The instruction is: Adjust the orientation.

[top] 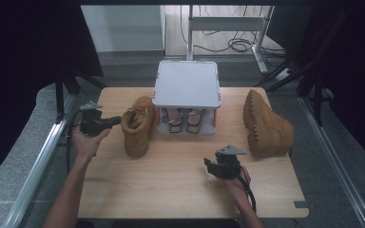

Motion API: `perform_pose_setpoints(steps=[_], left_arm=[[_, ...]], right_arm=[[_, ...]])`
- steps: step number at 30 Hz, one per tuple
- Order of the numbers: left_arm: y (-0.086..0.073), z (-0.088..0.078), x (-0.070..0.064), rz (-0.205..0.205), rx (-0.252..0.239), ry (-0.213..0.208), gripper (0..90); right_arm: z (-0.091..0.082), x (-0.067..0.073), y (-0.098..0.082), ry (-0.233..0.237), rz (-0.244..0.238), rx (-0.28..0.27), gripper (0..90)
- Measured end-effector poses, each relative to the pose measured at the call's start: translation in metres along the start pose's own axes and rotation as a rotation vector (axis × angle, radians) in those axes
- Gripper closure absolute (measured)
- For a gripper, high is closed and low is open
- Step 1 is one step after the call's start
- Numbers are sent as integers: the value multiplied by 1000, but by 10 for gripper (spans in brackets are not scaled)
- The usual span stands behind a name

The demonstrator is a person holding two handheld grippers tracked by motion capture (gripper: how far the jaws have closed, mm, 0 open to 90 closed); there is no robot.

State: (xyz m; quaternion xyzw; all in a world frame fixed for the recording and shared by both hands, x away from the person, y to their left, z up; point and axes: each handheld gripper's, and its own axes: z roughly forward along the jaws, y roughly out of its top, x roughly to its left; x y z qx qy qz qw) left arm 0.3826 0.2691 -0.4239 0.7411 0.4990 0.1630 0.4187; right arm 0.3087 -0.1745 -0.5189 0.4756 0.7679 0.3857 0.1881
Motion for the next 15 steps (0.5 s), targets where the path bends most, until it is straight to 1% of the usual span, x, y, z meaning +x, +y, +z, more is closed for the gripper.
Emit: perform_pose_setpoints(steps=[1, 2, 4, 7, 15], left_arm=[[0, -2, 0, -9, -9, -20, 900], [0, -3, 0, -9, -19, -29, 900], [1, -5, -2, 0, -23, -24, 900], [3, -7, -6, 7, -28, -39, 900], [3, -10, -9, 8, -33, -59, 898]], right_arm=[[0, -1, 0, 0, 4, -2, 462], [0, -1, 0, 0, 4, -2, 462], [0, 0, 0, -1, 2, 0, 462], [0, 0, 0, 0, 1, 1, 462], [0, -2, 0, -1, 4, 1, 462]])
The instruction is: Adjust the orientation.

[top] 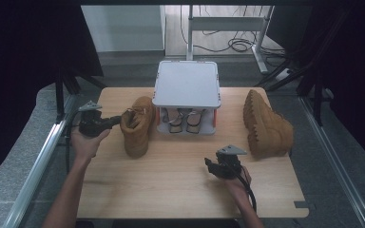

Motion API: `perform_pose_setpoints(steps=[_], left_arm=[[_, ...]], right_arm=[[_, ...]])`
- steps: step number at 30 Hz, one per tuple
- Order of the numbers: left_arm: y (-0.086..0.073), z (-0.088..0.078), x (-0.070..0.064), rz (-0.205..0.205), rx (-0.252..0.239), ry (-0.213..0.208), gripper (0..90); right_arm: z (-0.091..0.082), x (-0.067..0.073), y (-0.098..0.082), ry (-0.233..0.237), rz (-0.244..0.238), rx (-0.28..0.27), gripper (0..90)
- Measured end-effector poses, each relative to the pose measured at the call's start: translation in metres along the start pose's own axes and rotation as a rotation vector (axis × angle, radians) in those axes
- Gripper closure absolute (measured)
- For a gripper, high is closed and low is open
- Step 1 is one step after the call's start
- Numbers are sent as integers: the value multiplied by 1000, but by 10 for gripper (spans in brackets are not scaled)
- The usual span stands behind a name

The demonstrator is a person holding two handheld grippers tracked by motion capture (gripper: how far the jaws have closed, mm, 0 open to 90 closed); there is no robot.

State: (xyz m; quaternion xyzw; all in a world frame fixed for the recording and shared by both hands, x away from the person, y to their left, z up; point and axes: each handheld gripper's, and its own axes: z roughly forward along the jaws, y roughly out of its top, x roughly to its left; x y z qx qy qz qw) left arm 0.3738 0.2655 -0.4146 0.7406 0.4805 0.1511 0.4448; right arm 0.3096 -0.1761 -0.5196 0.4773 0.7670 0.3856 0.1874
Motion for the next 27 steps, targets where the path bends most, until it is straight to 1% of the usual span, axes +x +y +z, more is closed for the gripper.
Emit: perform_pose_setpoints(steps=[5, 7, 9, 11, 12, 14, 15, 16, 17, 18, 21, 24, 27], left_arm=[[0, -3, -5, 15, -3, -18, 884], [-1, -6, -7, 12, -7, -25, 881], [-2, -9, -10, 17, -16, -36, 872], [-3, -12, -14, 24, -14, -45, 856], [-4, -12, -17, 28, -9, -44, 838], [-6, -14, -22, 47, -9, -47, 796], [-8, -15, -25, 50, -10, -55, 783], [-9, -16, -28, 54, -10, -63, 747], [-11, -17, -31, 58, -6, -68, 747], [-12, -17, -33, 68, -3, -77, 721], [-18, -18, -40, 92, -11, -84, 662], [-24, -20, -46, 98, -16, -112, 604], [-31, -21, -51, 111, -8, -125, 568]], right_arm=[[-1, 0, 0, -3, -1, -1, 462], [-1, 0, 0, -3, -2, -1, 462], [-1, 0, 0, -4, 0, -1, 462], [-1, -1, 0, -3, 1, -3, 462], [-1, -1, 0, -3, 1, -3, 462], [-1, -2, 0, -2, 3, 0, 462], [-2, -2, 0, -1, 3, 1, 462], [-2, -2, 0, 1, 5, -2, 462], [-2, -2, 0, 1, 5, -2, 462], [-2, -2, 0, -1, 4, 0, 462], [-2, -3, 0, 3, 7, 0, 462], [-3, -3, 0, 11, -1, 9, 457], [-2, -3, 0, 14, -9, 19, 451]])
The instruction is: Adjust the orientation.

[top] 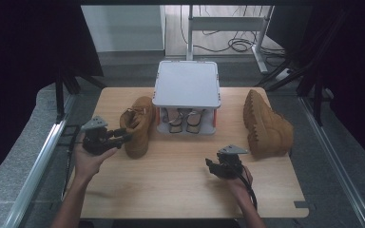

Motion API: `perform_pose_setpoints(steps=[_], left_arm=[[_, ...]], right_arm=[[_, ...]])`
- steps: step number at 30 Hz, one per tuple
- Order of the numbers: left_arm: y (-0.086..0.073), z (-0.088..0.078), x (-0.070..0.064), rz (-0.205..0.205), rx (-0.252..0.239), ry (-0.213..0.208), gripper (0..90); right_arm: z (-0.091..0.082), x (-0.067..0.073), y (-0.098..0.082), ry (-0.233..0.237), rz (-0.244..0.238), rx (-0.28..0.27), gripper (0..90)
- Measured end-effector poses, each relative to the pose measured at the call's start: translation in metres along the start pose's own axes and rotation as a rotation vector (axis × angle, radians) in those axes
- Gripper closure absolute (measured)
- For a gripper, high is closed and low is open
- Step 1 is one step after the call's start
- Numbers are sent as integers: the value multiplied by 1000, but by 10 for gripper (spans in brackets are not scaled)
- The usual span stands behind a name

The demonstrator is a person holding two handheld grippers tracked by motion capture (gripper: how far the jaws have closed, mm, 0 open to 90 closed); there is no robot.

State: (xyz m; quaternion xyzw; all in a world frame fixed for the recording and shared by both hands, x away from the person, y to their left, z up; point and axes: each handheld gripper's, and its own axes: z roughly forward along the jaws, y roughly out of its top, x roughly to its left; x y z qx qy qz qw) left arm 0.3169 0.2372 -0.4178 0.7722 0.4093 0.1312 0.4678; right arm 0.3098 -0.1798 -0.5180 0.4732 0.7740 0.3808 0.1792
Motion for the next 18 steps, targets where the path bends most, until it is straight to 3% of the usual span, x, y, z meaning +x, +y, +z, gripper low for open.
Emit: perform_pose_setpoints(steps=[12, 15, 18], left_arm=[[-31, 13, -26, 37, 33, -46, 513], [-40, 20, -32, 59, 83, -64, 499], [-47, 27, -38, 101, 128, -47, 485]], right_arm=[[-5, -8, 0, -8, 21, -7, 442], [-7, -13, 0, -13, 35, -15, 442], [-10, -18, 0, -15, 40, -22, 443]])
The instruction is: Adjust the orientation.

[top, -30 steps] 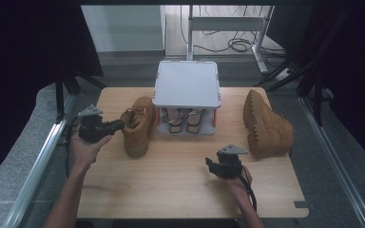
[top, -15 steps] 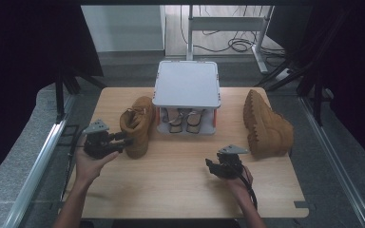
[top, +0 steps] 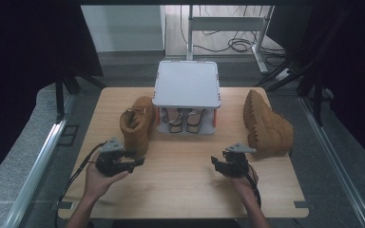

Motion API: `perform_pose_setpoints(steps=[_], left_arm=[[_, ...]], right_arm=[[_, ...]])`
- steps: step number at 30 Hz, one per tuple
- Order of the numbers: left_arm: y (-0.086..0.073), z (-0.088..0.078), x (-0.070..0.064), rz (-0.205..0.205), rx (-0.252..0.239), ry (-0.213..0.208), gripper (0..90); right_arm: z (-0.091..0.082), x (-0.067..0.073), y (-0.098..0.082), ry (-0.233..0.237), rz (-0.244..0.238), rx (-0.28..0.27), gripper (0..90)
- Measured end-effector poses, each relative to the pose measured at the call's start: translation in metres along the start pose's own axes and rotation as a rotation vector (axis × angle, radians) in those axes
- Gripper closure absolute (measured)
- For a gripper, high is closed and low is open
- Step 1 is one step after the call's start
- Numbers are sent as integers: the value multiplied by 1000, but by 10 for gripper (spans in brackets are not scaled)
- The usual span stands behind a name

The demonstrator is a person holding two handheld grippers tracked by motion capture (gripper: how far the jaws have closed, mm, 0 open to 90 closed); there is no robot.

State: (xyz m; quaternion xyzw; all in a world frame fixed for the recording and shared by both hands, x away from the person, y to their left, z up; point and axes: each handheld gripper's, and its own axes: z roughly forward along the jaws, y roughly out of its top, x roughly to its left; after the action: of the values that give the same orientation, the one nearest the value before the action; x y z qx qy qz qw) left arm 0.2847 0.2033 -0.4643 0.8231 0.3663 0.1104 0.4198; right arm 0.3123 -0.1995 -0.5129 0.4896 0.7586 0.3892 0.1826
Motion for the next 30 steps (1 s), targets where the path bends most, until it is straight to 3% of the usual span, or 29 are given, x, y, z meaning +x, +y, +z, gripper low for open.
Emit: perform_pose_setpoints(steps=[3, 8, 15, 22, 26, 30], left_arm=[[-6, 8, -2, -4, 18, -24, 482], [-15, 15, 1, -19, 55, -7, 470], [-22, 16, 6, -54, 52, -12, 462], [-25, 18, 4, -35, 73, 15, 440], [-23, 16, 5, -42, 57, 34, 439], [-17, 3, 10, -69, 15, 36, 439]], right_arm=[[-2, -4, 0, 2, 2, -3, 442], [-5, -12, 0, -4, 16, -15, 461], [-11, -27, -1, 2, 40, -31, 555], [-15, -36, 0, 11, 64, -46, 598], [-16, -40, -1, 6, 73, -48, 594], [-16, -42, -2, -2, 81, -38, 572]])
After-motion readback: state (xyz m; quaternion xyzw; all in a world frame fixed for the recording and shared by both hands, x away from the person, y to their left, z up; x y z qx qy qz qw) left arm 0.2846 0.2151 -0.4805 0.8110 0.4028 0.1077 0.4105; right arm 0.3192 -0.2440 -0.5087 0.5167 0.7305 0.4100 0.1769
